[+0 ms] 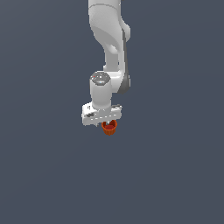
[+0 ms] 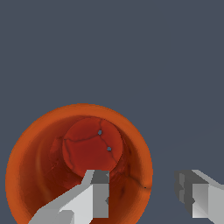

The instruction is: Pick up the object and move it to a goal position.

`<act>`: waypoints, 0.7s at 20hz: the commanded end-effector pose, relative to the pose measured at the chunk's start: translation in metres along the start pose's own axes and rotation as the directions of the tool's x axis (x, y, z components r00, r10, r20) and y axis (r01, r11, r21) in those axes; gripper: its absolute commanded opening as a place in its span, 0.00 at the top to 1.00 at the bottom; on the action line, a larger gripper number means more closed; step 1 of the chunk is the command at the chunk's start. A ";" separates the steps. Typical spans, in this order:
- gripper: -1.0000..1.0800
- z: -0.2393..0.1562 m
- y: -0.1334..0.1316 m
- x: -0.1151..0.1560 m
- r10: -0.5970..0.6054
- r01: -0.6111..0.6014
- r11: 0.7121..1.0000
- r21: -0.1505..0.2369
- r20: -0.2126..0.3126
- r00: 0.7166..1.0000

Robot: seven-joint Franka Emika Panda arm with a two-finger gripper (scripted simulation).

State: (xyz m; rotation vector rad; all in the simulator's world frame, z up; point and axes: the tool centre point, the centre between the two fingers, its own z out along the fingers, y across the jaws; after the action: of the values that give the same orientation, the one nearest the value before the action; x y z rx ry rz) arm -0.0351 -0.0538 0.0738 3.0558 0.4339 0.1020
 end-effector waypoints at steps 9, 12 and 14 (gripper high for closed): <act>1.00 0.003 0.000 0.000 0.000 0.000 1.000 0.000 -0.001 1.000; 1.00 0.002 0.000 0.001 -0.001 0.001 1.000 -0.001 -0.003 1.000; 1.00 0.001 0.000 0.001 -0.001 0.001 1.000 -0.001 -0.003 1.000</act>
State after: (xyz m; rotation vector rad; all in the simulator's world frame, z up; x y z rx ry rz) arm -0.0341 -0.0534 0.0722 3.0552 0.4354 0.1063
